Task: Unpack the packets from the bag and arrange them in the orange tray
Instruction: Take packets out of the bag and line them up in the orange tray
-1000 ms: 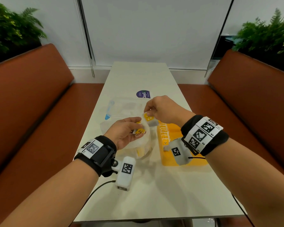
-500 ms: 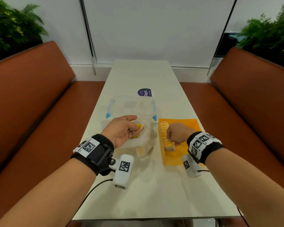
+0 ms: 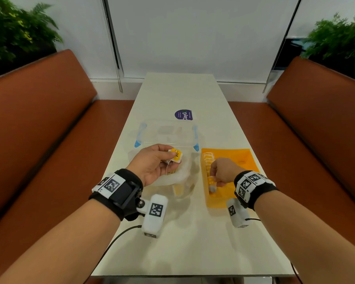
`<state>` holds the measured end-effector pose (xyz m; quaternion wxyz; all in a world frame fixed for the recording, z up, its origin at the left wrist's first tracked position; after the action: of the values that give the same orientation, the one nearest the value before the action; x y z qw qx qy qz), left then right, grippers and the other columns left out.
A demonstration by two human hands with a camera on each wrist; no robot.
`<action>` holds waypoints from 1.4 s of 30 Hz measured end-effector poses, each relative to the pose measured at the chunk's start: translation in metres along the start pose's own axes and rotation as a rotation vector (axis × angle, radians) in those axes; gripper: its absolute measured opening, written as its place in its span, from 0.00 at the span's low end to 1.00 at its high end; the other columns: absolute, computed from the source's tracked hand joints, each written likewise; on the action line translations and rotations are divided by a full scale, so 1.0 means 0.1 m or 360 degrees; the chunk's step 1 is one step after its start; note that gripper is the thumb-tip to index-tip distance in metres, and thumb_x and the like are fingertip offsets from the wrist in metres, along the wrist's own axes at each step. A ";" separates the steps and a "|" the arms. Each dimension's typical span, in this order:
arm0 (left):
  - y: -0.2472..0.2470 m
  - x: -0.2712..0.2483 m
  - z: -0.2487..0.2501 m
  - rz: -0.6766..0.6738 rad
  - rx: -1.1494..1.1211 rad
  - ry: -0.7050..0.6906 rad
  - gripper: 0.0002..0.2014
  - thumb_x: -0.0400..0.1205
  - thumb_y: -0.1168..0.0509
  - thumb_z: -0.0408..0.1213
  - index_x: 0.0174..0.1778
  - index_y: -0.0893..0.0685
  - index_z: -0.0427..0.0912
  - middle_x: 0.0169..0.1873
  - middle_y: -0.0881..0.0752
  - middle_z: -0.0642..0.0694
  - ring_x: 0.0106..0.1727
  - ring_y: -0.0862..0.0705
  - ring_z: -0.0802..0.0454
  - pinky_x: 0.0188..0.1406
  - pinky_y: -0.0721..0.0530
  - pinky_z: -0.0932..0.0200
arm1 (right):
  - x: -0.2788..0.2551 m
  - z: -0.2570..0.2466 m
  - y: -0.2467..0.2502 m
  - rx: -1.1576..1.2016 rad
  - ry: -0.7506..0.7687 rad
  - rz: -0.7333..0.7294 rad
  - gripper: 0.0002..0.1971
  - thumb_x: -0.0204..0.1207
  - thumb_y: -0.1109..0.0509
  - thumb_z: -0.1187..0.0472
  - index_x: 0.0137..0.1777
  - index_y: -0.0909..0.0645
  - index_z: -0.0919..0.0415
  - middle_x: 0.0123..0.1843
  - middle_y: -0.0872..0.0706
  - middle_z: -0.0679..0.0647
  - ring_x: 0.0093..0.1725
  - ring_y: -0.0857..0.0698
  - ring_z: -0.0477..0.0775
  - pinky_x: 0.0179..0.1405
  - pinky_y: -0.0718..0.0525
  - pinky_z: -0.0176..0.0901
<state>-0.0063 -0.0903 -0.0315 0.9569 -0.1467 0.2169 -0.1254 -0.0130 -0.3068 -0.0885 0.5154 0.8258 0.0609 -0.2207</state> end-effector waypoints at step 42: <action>-0.04 -0.02 0.04 -0.0025 -0.0166 -0.0068 0.11 0.79 0.33 0.22 0.56 0.19 0.35 0.46 0.14 0.36 0.44 0.13 0.45 0.41 0.10 0.55 | -0.66 -1.28 0.66 0.0710 0.0915 0.0450 0.08 0.72 0.26 0.69 0.47 0.15 0.57 0.39 0.15 0.50 0.37 0.17 0.47 0.47 0.15 0.45</action>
<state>-0.0072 -0.0926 -0.0258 0.9513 -0.2009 0.2016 -0.1184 -0.0119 -0.2167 0.0411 0.3103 0.9460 0.0389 0.0852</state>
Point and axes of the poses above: each hand's wrist, its own x-axis towards the middle knuckle, its own y-axis out of the back of the hand, z = x × y, the point moved 9 cm from there along x, towards the middle knuckle
